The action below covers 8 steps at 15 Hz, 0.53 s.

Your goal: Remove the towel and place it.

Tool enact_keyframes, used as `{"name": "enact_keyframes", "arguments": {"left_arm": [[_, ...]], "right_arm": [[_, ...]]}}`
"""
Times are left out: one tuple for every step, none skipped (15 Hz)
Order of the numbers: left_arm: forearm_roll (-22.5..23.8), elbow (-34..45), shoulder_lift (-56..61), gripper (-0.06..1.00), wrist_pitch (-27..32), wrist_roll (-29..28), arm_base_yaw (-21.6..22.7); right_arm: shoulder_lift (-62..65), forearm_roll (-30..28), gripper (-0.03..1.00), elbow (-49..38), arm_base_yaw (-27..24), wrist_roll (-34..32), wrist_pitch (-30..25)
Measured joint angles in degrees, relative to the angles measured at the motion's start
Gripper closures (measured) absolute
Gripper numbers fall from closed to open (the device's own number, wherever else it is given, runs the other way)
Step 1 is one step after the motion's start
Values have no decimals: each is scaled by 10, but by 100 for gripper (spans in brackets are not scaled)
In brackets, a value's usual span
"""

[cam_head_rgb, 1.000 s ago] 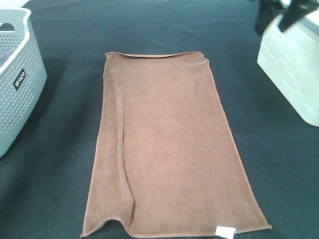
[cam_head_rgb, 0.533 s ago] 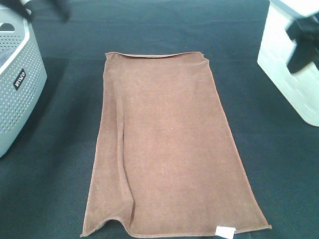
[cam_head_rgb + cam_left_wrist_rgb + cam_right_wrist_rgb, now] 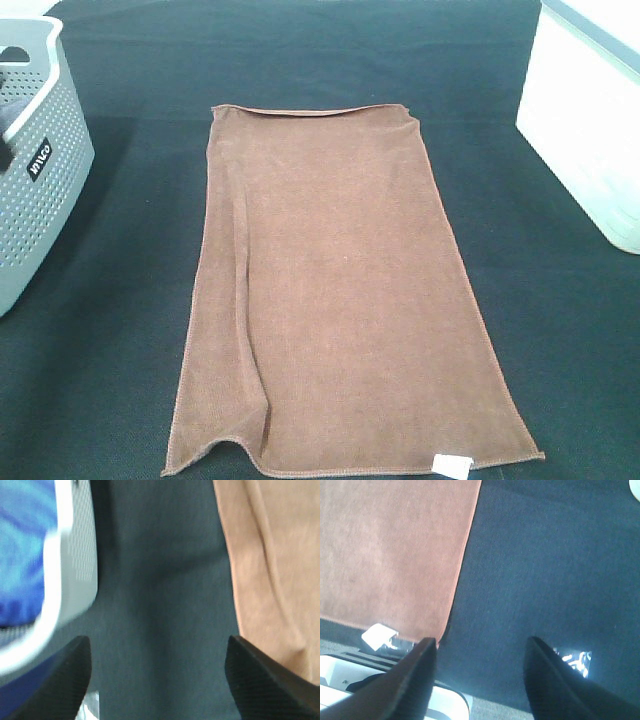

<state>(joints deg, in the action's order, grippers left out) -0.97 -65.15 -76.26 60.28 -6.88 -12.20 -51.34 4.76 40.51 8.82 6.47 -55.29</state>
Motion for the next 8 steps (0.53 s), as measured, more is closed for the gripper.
{"name": "enact_keyframes", "arguments": {"left_arm": [[1, 43, 36, 24, -10, 0, 0], [2, 98, 89, 24, -22, 0, 0], [6, 135, 121, 24, -28, 0, 0], [10, 166, 159, 24, -30, 0, 0], [10, 195, 194, 24, -32, 0, 0], [10, 226, 229, 24, -35, 0, 0], [15, 254, 268, 24, -40, 0, 0], [18, 275, 304, 24, -42, 0, 0]], "right_arm": [[31, 0, 45, -20, 0, 0, 0], [81, 0, 45, -51, 0, 0, -2], [109, 0, 45, -66, 0, 0, -8], [136, 0, 45, -80, 0, 0, -20], [162, 0, 45, -91, 0, 0, -41], [184, 0, 45, -97, 0, 0, -61], [207, 0, 45, -99, 0, 0, -73], [227, 1, 45, -100, 0, 0, -74]]}}
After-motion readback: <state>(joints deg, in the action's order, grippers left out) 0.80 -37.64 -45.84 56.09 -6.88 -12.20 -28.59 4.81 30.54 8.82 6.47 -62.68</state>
